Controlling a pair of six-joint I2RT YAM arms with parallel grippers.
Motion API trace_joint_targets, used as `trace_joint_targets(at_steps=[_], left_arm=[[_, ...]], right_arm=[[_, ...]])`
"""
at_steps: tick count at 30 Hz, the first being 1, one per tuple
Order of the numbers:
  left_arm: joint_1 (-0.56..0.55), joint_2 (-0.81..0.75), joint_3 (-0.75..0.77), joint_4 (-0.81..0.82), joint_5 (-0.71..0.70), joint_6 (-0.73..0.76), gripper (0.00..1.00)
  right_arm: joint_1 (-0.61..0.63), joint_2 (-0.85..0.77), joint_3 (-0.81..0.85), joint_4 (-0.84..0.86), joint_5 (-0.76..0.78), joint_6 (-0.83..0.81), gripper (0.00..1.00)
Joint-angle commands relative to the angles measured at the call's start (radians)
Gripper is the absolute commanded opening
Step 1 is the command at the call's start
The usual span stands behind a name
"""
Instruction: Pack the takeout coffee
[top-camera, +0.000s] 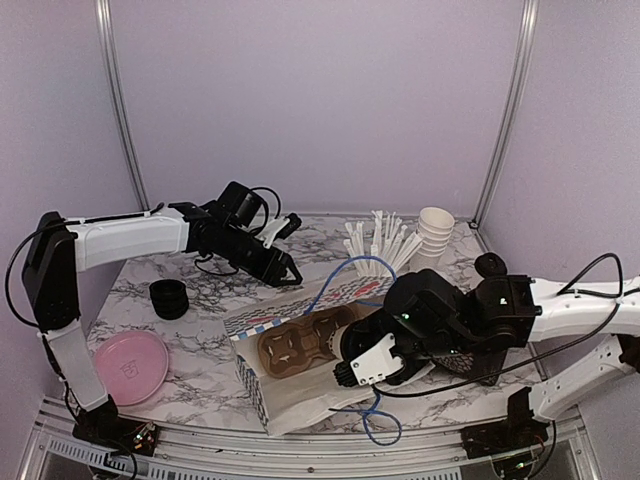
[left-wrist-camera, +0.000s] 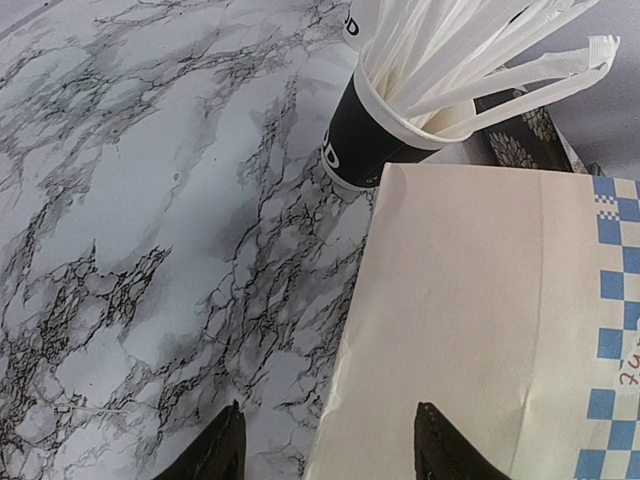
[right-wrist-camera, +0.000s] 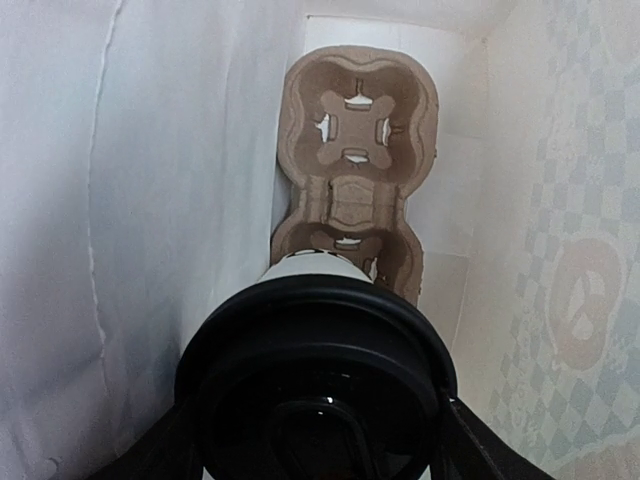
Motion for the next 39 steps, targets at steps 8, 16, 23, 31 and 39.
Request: trace_joint_targets(at_steps=[8, 16, 23, 31, 39], left_arm=[[-0.017, -0.047, -0.03, 0.015, 0.06, 0.006, 0.57], [-0.031, -0.049, -0.034, 0.014, 0.075, 0.008, 0.56], [-0.042, -0.045, -0.035, 0.012, 0.092, 0.009, 0.55], [-0.05, -0.044, -0.036, 0.004, 0.102, 0.016, 0.55], [-0.053, -0.041, -0.036, -0.001, 0.104, 0.021, 0.55]], right_arm=[[0.03, 0.015, -0.028, 0.166, 0.151, -0.033, 0.48], [0.03, 0.038, -0.036, 0.197, 0.155, -0.04, 0.48], [0.03, 0.058, -0.04, 0.203, 0.137, -0.038, 0.48], [0.023, 0.075, -0.048, 0.225, 0.125, -0.04, 0.48], [0.0, 0.094, -0.065, 0.253, 0.131, -0.052, 0.48]])
